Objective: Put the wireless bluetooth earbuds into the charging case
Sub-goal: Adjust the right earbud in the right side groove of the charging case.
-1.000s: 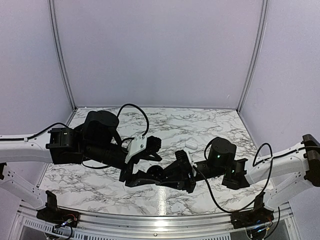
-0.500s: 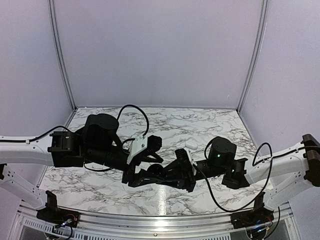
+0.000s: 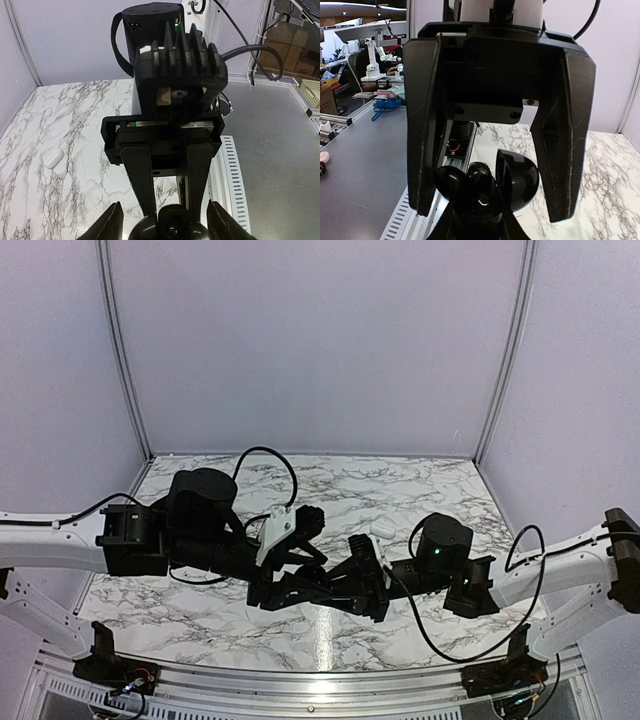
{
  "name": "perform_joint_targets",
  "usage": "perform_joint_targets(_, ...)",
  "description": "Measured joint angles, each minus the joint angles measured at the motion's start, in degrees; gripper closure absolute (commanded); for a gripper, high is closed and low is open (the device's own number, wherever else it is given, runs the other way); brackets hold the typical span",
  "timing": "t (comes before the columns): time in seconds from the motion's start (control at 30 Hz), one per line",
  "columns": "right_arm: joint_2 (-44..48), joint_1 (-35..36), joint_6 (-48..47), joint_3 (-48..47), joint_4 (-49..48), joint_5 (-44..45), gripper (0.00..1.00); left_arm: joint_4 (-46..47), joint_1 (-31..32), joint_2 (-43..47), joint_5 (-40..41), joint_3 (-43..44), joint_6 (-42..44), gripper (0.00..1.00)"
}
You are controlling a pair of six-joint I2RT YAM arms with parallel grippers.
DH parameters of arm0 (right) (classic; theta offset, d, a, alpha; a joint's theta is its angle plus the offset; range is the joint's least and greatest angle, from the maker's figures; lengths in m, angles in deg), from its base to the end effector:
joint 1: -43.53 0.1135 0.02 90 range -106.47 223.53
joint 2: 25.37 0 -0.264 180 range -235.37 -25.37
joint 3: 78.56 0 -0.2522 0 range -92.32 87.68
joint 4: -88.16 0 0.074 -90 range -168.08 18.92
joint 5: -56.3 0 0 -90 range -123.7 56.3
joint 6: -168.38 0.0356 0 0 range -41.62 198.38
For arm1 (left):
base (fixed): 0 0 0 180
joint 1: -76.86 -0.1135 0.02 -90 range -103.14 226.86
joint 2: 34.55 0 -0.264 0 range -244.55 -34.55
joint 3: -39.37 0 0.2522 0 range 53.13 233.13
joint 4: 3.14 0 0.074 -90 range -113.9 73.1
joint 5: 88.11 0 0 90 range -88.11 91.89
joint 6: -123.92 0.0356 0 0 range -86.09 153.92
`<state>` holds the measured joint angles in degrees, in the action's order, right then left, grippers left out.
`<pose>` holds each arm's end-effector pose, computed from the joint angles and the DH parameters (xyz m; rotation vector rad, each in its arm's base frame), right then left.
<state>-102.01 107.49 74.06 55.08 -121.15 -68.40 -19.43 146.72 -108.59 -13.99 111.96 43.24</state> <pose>0.1047 0.2605 0.2414 -1.3572 1.0906 1.2649 0.0951 -0.2875 0.3280 1.4169 1.3971 -0.9669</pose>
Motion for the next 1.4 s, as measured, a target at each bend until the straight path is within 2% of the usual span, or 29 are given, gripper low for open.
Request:
perform_joint_targets(0.43, 0.59, 1.14, -0.2, -0.37, 1.66, 0.98, 1.0, 5.81, -0.28, -1.22, 2.03, -0.74, -5.07, 0.44)
perform_joint_targets(0.57, 0.94, 1.14, -0.11, -0.37, 1.84, 1.11, 1.0, 6.54, -0.28, -1.22, 1.95, -0.94, -5.66, 0.37)
perform_joint_targets(0.93, 1.16, 0.44, 2.78, -0.37, -0.37, -1.07, 1.0, 8.44, -0.66, -0.76, -1.55, -1.27, -5.79, 0.28)
perform_joint_targets(1.13, 1.16, -0.31, 3.13, -0.35, -2.64, -1.16, 1.0, 8.04, -0.68, 3.48, -1.4, -1.42, -5.14, 0.27)
perform_joint_targets(1.4, 1.16, -0.59, 4.48, 0.31, -4.63, -0.79, 1.0, 7.74, -1.68, 12.74, 3.41, -5.7, -5.22, 0.25)
